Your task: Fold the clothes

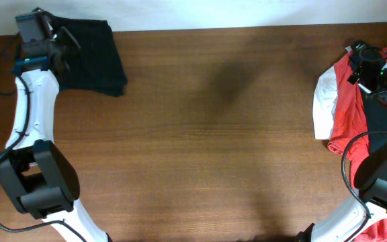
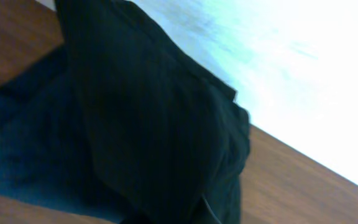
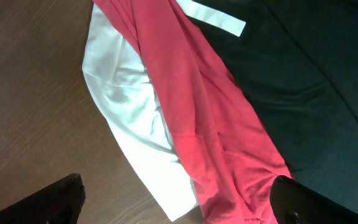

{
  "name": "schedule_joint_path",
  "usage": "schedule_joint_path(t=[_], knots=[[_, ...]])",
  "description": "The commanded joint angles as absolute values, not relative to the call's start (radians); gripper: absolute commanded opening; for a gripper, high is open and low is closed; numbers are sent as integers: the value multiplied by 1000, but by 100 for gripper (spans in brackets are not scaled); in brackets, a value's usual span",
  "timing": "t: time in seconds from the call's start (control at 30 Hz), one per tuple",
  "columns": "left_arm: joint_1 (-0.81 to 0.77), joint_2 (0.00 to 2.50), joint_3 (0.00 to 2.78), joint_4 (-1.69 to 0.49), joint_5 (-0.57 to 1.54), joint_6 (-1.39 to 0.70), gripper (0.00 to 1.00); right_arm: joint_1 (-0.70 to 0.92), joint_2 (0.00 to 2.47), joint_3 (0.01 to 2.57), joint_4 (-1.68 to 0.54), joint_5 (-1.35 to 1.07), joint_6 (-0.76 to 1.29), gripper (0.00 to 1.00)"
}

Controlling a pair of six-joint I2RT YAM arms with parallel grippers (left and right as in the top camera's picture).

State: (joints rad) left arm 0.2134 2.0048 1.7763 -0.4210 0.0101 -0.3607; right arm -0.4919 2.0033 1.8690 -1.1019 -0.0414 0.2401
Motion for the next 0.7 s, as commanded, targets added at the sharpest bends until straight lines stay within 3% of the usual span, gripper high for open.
schedule_joint_path(t=[0.0, 0.23, 0.37, 0.43, 0.47, 0.5, 0.53, 0.67], knots=[[275, 2018, 1815, -411, -24, -278, 1, -491, 1985, 1881, -1103, -33, 252, 99], [374, 2179, 1815, -248, -136, -223, 9, -491, 1985, 1881, -1103, -33, 252, 99], [409, 2193, 1815, -183, -147, -155, 10, -491, 1985, 1881, -1103, -33, 252, 99], [424, 2197, 1815, -222, -147, -155, 16, -491, 1985, 1881, -1103, -33, 252, 99], [427, 2207, 1815, -258, -147, -155, 42, -491, 1985, 1881, -1103, -33, 252, 99], [430, 2214, 1815, -307, -147, -155, 84, -491, 1985, 1881, -1103, -33, 252, 99], [435, 2217, 1815, -346, -147, -155, 99, -491, 1985, 1881, -1103, -33, 252, 99], [440, 2215, 1817, -349, -146, -167, 99, -491, 1985, 1881, -1103, -33, 252, 99]])
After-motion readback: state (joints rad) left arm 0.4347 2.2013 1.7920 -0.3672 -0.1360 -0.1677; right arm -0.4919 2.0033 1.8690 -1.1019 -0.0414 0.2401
